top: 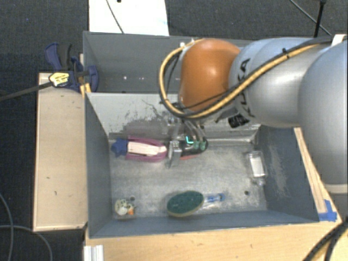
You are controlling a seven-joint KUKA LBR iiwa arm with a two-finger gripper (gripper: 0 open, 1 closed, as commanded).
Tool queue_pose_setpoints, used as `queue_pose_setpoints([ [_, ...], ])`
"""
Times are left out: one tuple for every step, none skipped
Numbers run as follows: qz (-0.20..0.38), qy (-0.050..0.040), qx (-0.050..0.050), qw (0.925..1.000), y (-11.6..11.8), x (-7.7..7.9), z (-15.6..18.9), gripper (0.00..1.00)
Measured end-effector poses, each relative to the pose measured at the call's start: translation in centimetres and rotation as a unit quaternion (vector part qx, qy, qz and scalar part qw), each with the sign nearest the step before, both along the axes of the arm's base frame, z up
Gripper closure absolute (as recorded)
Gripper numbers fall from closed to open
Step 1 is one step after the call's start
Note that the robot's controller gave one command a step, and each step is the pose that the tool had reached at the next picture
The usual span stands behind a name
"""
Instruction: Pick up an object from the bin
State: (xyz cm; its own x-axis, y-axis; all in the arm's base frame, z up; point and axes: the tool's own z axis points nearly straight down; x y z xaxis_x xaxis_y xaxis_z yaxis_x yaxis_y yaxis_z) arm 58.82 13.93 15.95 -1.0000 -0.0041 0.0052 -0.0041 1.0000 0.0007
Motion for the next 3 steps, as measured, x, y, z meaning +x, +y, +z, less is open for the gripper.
queue_pose_setpoints([
  [-0.102, -0.0024, -0.001, 0.9948, -5.4, -4.6, 0.8, 0.00],
  [-0.074, -0.0004, -0.001, 0.9973, -7.6, -9.5, -2.4, 0.00],
  [-0.074, -0.0002, -0.001, 0.9973, -6.7, -11.2, -8.6, 0.00],
])
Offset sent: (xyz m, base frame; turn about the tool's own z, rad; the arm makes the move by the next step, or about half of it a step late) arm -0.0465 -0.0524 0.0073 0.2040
